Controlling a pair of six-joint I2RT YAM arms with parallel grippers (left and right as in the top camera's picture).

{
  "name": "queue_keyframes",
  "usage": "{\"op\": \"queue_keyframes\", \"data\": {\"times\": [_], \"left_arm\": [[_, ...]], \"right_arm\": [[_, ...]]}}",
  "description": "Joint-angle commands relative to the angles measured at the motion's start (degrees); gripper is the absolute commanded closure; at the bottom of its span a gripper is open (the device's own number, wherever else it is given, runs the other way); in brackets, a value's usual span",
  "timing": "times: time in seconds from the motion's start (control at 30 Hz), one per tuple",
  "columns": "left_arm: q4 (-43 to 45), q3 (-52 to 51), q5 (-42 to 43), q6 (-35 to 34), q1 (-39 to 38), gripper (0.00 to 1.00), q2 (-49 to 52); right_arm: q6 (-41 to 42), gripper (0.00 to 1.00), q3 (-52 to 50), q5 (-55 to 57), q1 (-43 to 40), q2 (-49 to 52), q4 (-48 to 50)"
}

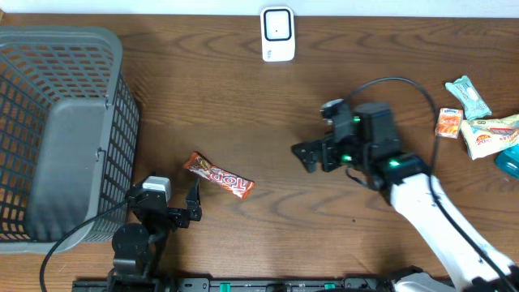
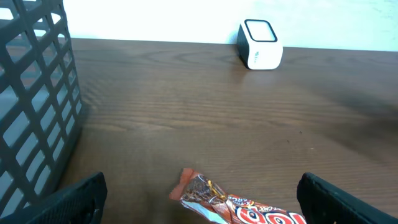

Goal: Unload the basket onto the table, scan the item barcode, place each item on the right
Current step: 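Move the right gripper to the red candy bar and grasp it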

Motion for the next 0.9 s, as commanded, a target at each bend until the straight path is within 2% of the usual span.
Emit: {"op": "queue_keyframes", "data": {"times": [0.0,0.13,0.23,0.4,0.6,0.87], "left_arm": [[-0.57,-1.25,0.74,-0.09,-0.28,0.02,-0.31],[-0.57,-1.25,0.74,-0.09,-0.28,0.02,-0.31],[-0.55,-1.25,0.74,-0.09,-0.28,0.02,-0.31],[-0.57,-1.25,0.74,-0.09,-0.28,0.02,-0.31],[-0.55,-1.25,0.74,-0.09,-0.28,0.02,-0.31],[-0.57,-1.25,0.74,-0.09,-0.28,0.02,-0.31]], "right_arm": [[0.42,0.01,-0.72,4.11,6.12,5.84,6.29],[0.35,0.01,-0.72,9.68,11.93,10.78,13.62],[-1.14,0.01,-0.72,14.53,15.43,13.55,15.47],[-5.2,0.01,-0.72,16.06,22.49,18.43,19.67],[-5.2,0.07,-0.72,22.84,28.92,19.12,23.45],[-5.18,0.12,-0.72,25.62,33.14,20.44,24.61]]}}
